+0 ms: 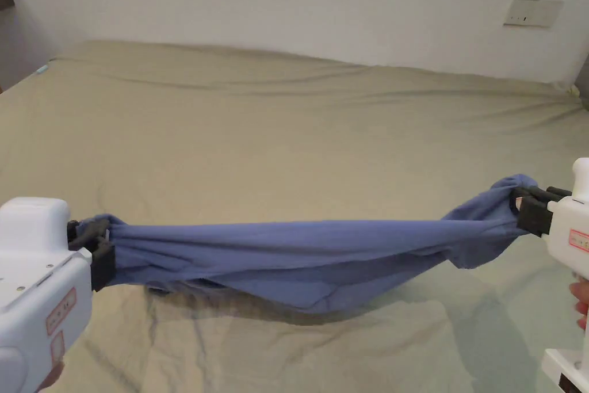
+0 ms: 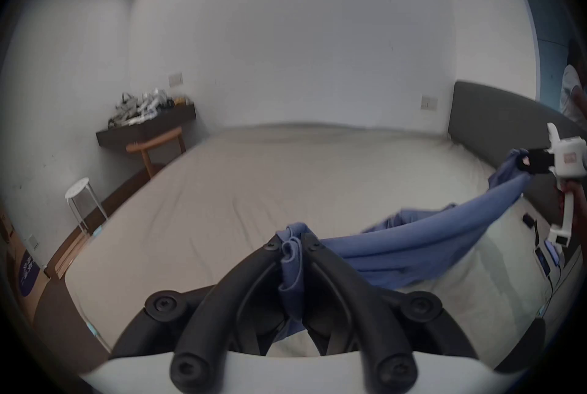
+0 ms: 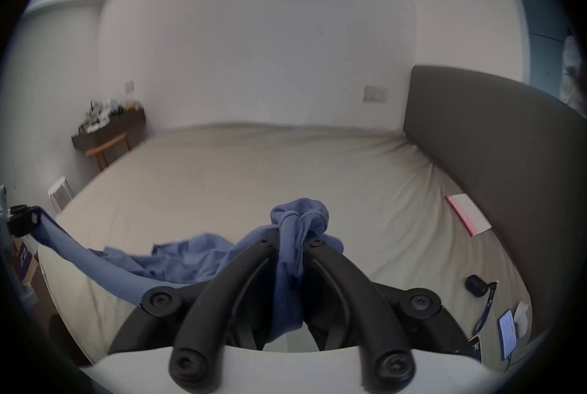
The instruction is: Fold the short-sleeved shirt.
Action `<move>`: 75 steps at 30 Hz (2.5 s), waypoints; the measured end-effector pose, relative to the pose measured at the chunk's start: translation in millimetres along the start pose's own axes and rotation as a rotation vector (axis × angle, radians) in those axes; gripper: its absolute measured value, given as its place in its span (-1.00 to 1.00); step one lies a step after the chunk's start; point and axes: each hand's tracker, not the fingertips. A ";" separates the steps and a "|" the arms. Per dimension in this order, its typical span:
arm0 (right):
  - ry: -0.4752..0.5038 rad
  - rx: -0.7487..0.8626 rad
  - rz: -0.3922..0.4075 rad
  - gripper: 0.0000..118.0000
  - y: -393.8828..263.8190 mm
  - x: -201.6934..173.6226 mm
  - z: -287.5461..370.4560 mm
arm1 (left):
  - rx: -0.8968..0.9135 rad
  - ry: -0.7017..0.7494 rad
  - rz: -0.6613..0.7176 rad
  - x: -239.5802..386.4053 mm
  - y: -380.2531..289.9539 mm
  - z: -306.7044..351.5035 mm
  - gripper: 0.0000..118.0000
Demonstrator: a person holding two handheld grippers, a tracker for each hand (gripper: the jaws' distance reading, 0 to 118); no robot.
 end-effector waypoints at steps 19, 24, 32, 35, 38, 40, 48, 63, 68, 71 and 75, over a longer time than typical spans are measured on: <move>-0.156 0.452 -0.022 -0.76 110.3 -13.8 171.2 | 0.362 -0.032 -0.020 22.0 159.7 55.3 -0.90; -0.199 0.487 -0.006 -0.76 143.1 -13.4 177.6 | 0.382 -0.061 -0.025 23.7 190.7 52.6 -0.90; -0.269 0.501 0.039 -0.76 189.2 -6.5 148.1 | 0.355 -0.117 -0.051 28.7 237.1 19.6 -0.90; -0.301 0.520 0.066 -0.76 209.9 -8.0 130.0 | 0.346 -0.113 -0.078 34.3 256.1 1.2 -0.90; -0.339 0.539 0.097 -0.76 232.0 -10.0 112.0 | 0.342 -0.108 -0.095 38.1 274.8 -17.0 -0.90; -0.346 0.547 0.105 -0.77 248.7 -7.8 95.8 | 0.338 -0.105 -0.092 40.2 288.4 -30.5 -0.90; -0.420 0.569 0.159 -0.76 284.4 -16.9 40.1 | 0.318 -0.082 -0.087 45.4 323.9 -88.0 -0.90; -0.331 0.257 0.113 -0.76 149.9 -24.9 -70.0 | 0.088 -0.068 -0.100 35.9 200.7 -196.4 -0.90; -0.289 0.012 0.047 -0.76 27.1 -30.3 -69.8 | -0.065 -0.062 -0.137 35.4 85.8 -200.3 -0.90; -0.255 -0.142 0.074 -0.76 -51.4 -33.7 -59.8 | -0.172 -0.071 -0.176 32.8 12.3 -187.7 -0.90; -0.211 -0.343 0.061 -0.76 -143.9 -33.4 -35.9 | -0.346 -0.057 -0.203 22.2 -80.2 -158.7 -0.90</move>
